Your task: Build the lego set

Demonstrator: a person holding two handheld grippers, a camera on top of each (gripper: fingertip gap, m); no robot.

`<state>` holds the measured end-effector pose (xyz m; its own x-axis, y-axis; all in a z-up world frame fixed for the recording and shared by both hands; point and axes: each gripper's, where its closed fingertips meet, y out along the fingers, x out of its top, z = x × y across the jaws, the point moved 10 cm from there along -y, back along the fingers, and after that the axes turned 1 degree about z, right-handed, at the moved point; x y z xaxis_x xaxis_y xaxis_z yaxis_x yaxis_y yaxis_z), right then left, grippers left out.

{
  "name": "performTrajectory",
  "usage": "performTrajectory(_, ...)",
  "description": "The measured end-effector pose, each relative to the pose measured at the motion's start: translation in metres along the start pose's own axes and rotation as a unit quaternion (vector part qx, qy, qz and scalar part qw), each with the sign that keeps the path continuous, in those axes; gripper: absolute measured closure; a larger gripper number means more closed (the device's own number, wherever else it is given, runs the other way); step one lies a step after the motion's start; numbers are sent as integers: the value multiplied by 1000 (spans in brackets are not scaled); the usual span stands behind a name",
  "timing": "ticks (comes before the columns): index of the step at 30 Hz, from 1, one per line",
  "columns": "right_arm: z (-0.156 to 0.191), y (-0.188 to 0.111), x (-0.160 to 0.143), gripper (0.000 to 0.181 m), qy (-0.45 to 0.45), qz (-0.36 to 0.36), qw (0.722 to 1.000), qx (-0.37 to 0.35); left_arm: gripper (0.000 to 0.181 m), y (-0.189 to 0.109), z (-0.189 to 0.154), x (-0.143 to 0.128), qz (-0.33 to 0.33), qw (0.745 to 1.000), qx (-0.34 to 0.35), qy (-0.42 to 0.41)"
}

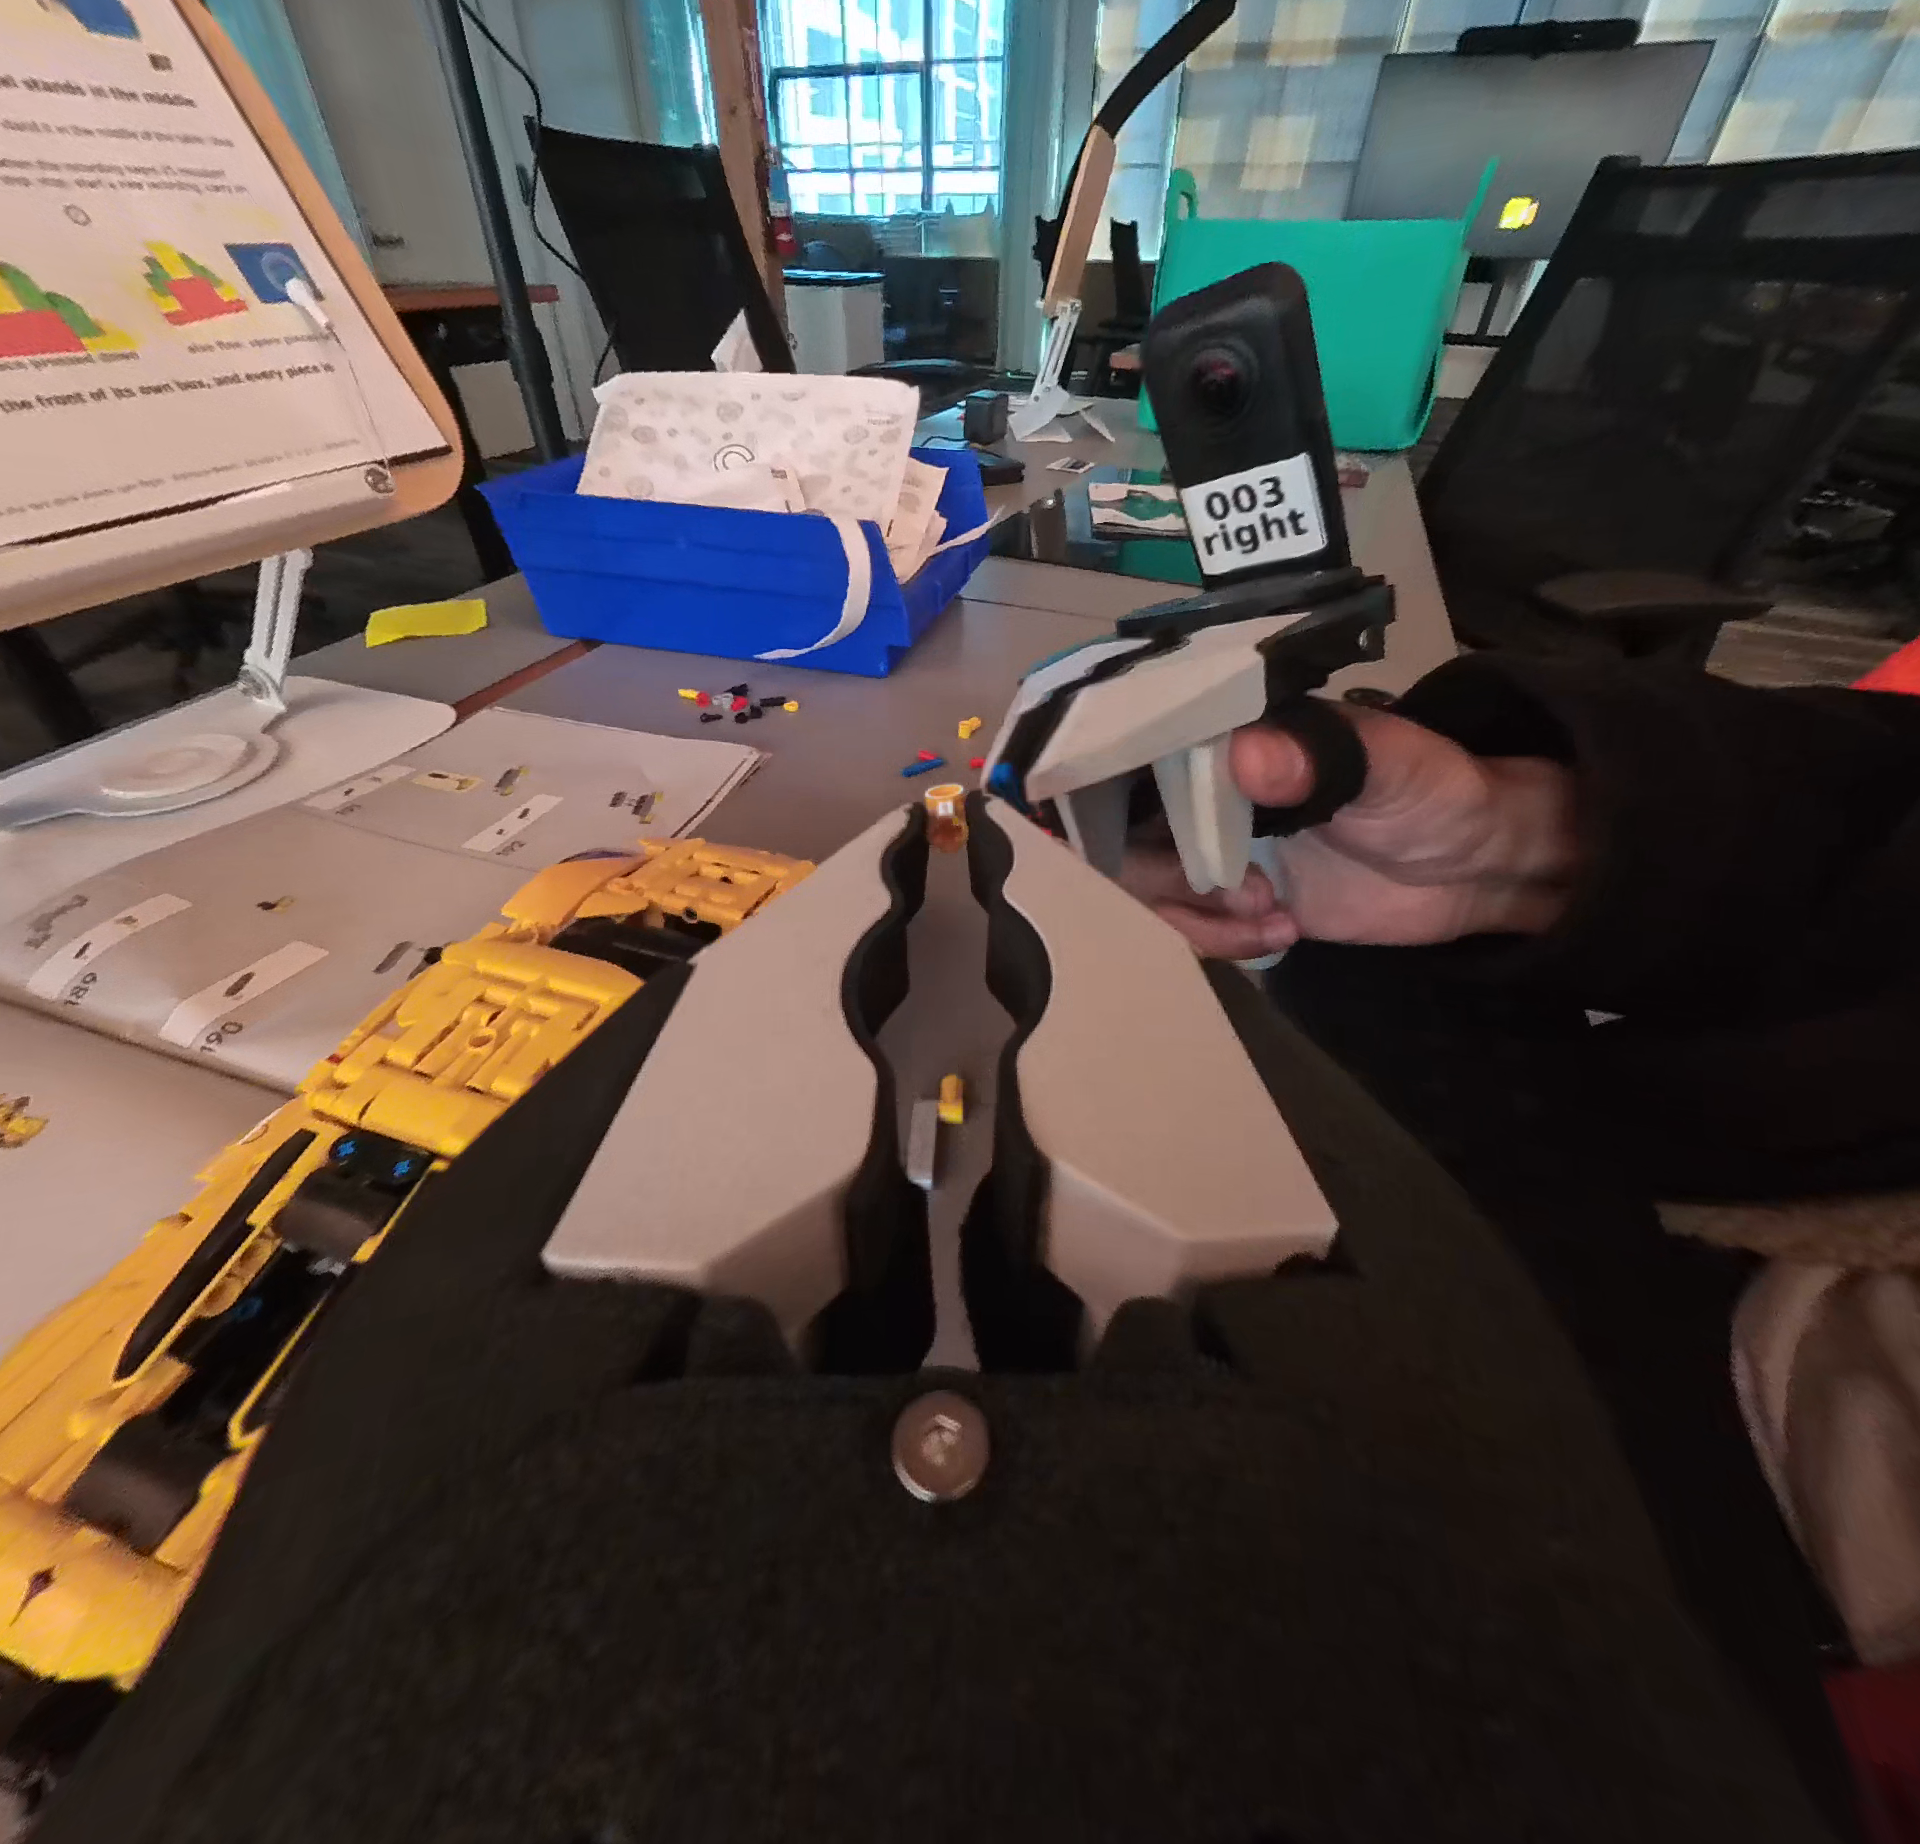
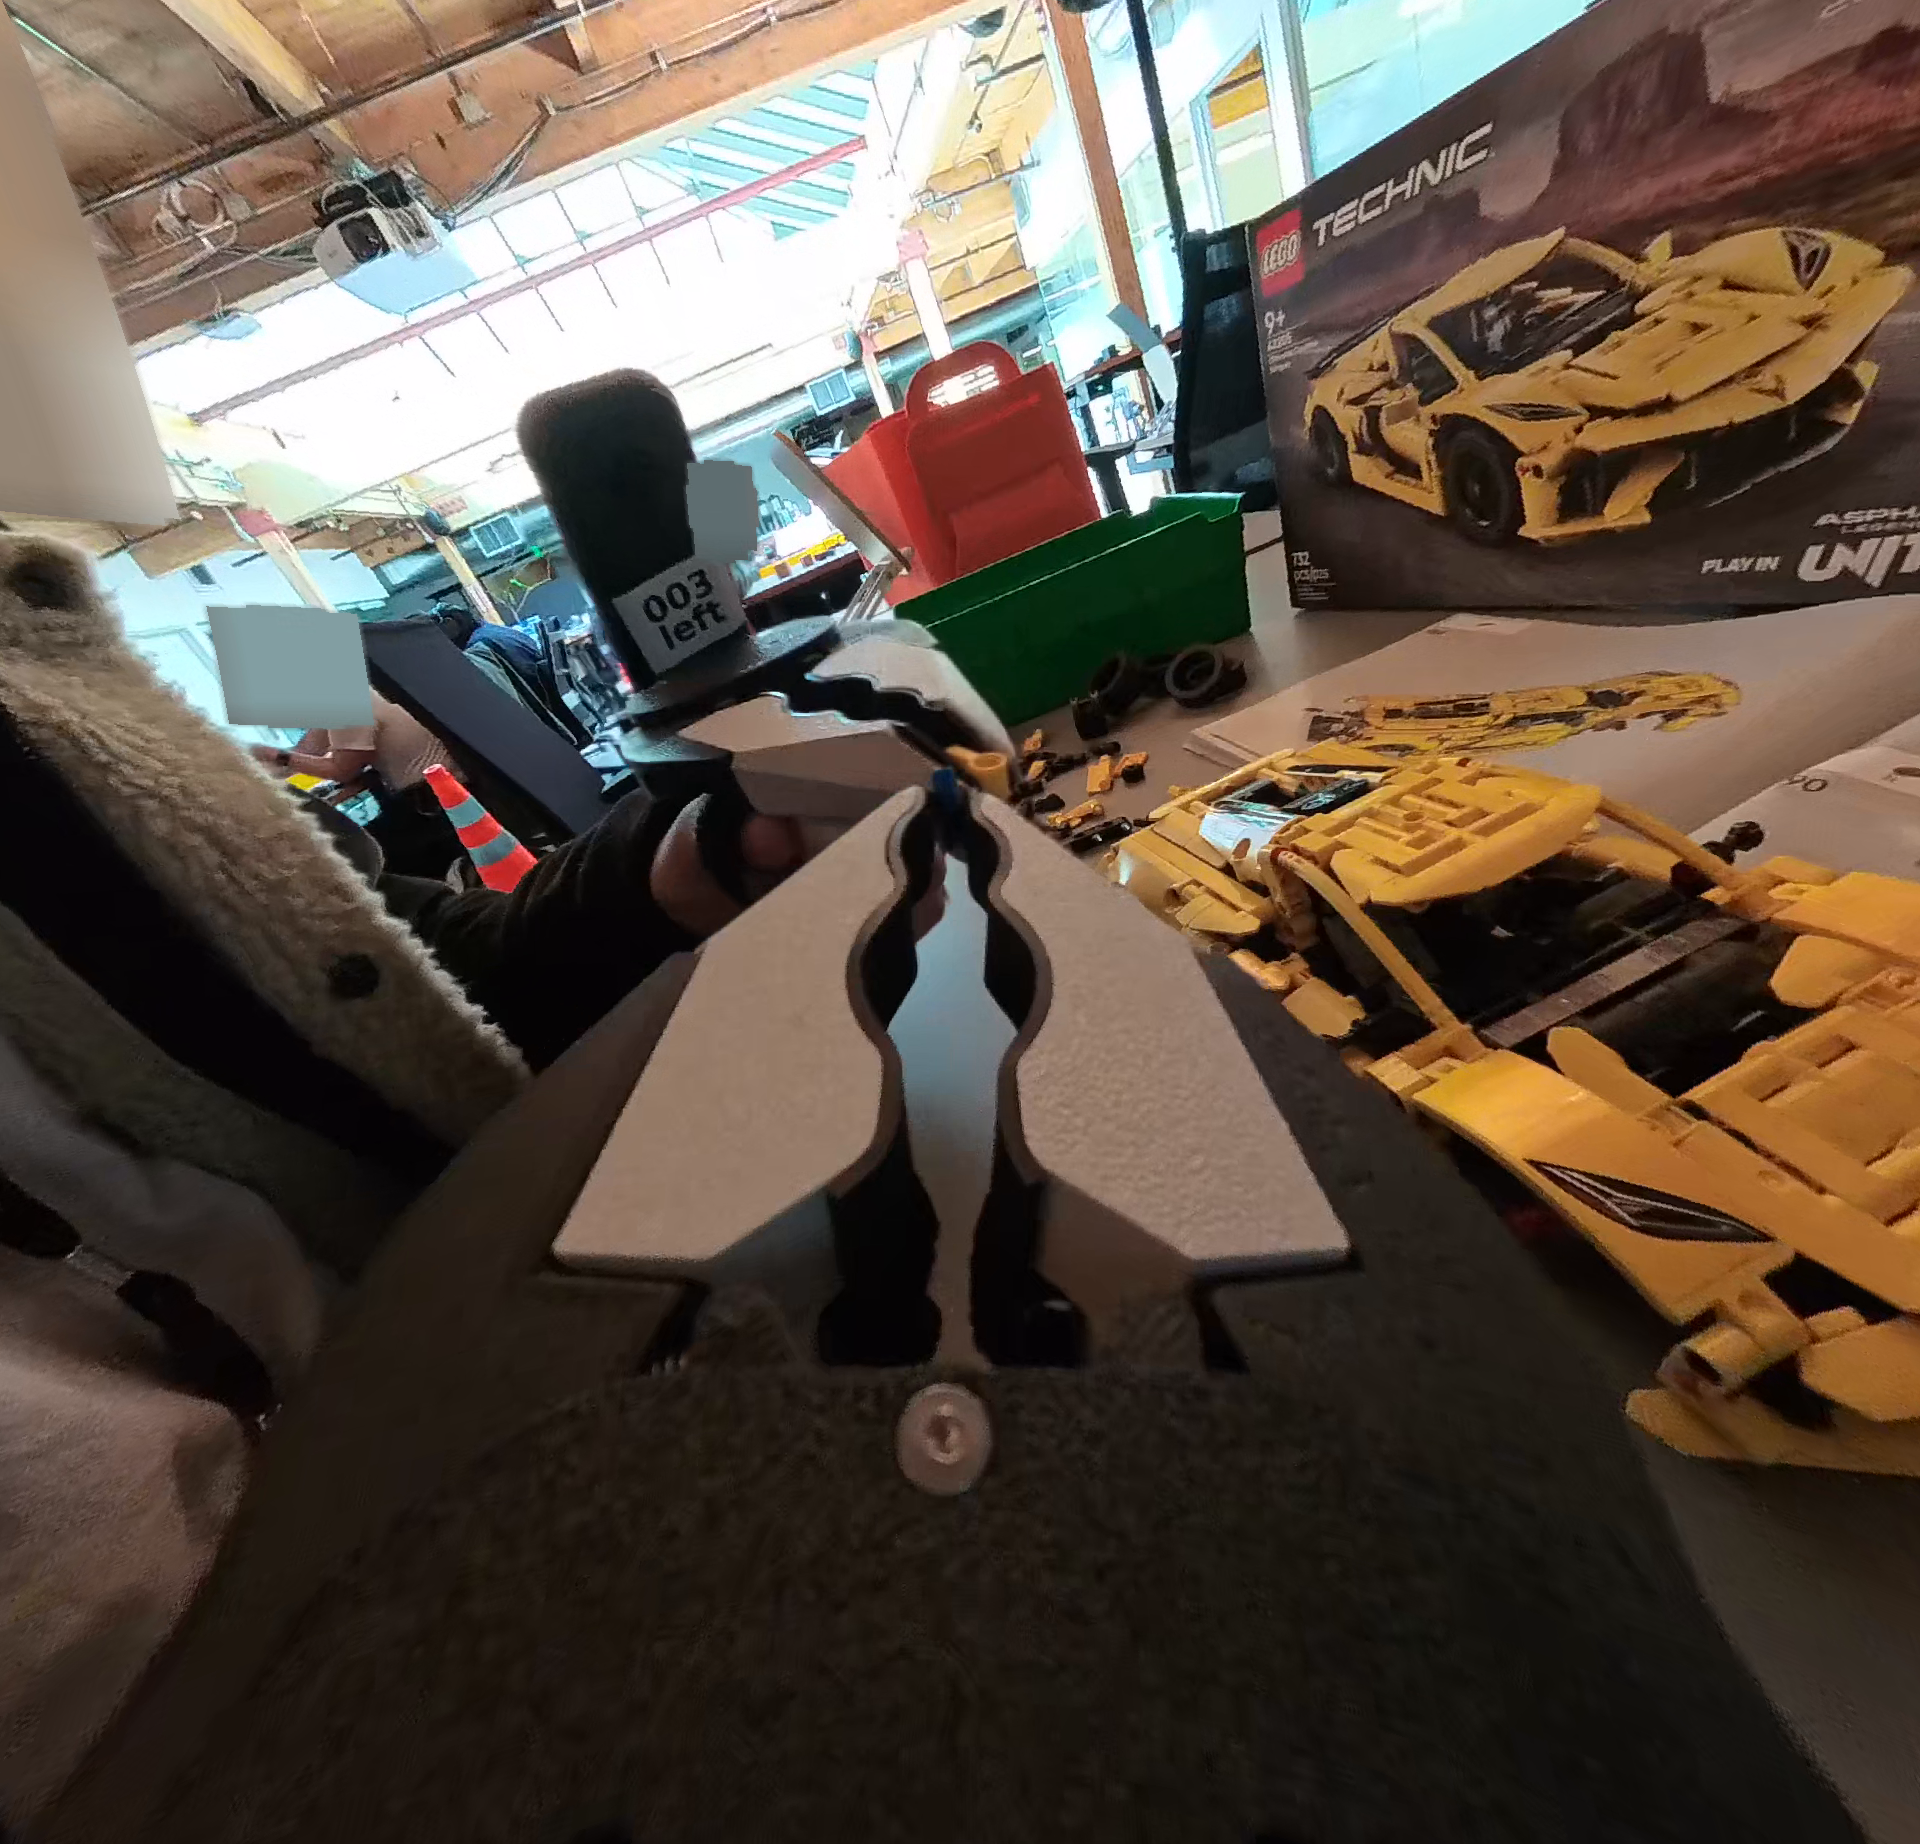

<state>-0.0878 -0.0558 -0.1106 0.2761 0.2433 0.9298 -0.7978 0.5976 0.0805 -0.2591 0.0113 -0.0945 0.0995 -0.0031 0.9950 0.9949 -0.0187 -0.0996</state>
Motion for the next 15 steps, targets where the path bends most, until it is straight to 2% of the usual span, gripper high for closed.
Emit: performTrajectory(15,-3,1,-6,177,-4,26,1000,-15,174,3,-2,-3,25,999,22,37)
